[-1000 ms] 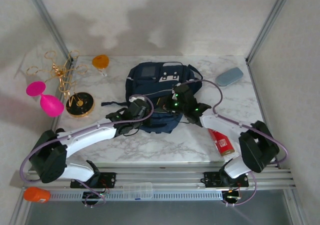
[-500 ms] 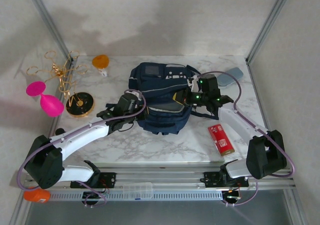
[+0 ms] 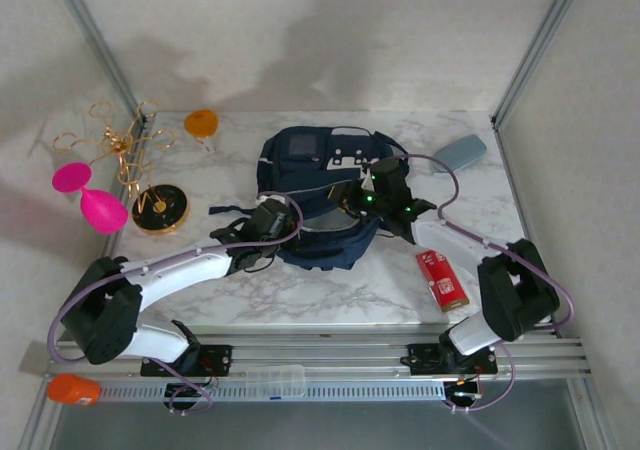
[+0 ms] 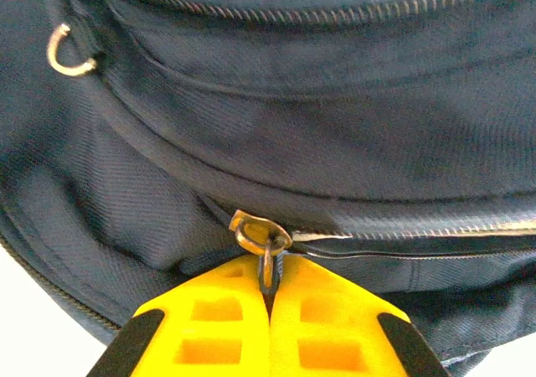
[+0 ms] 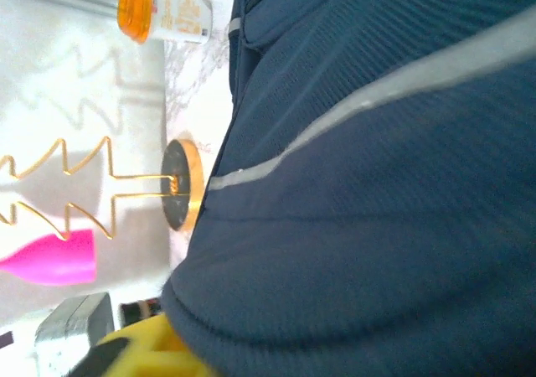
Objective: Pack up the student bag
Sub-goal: Unzip the student bag at the center of the table.
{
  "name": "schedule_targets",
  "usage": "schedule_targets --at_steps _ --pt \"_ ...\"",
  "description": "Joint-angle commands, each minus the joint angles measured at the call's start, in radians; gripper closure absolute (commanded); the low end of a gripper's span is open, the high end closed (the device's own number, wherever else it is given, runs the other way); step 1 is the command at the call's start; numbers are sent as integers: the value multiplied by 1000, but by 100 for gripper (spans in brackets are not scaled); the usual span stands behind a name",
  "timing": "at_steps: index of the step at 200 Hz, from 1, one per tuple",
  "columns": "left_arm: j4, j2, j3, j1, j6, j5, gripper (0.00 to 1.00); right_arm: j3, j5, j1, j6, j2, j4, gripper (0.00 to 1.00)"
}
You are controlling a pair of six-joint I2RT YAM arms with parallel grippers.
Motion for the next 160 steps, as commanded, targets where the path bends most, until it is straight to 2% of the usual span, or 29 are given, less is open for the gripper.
schedule_targets --at_steps 1,23,46,73,85,106,119,129,142,160 --pt "6 27 88 -61 -79 0 100 116 4 -20 -119 47 14 95" --pt "10 84 162 -139 -140 -13 100 244 -140 -99 -297 99 -139 100" --pt "19 187 274 -211 -201 -19 100 357 -155 -187 -480 118 -285 100" --pt "34 328 430 -249 -244 -2 100 450 -283 -249 -585 179 -342 100" --pt "5 379 500 -254 -246 -4 100 471 -250 -262 -591 201 -378 100" --pt "-76 407 557 -254 -221 -49 100 400 -174 -265 -518 164 -350 76" --pt "-103 401 553 -249 -184 -63 100 315 -181 -260 -434 124 -288 55" --pt "-137 397 549 -240 -162 -71 100 243 -168 -248 -372 92 -246 45" --pt "-161 386 531 -234 -131 -76 100 169 -134 -221 -318 57 -206 42" --pt "-147 365 504 -232 -84 -43 100 55 -118 -206 -231 28 -94 48"
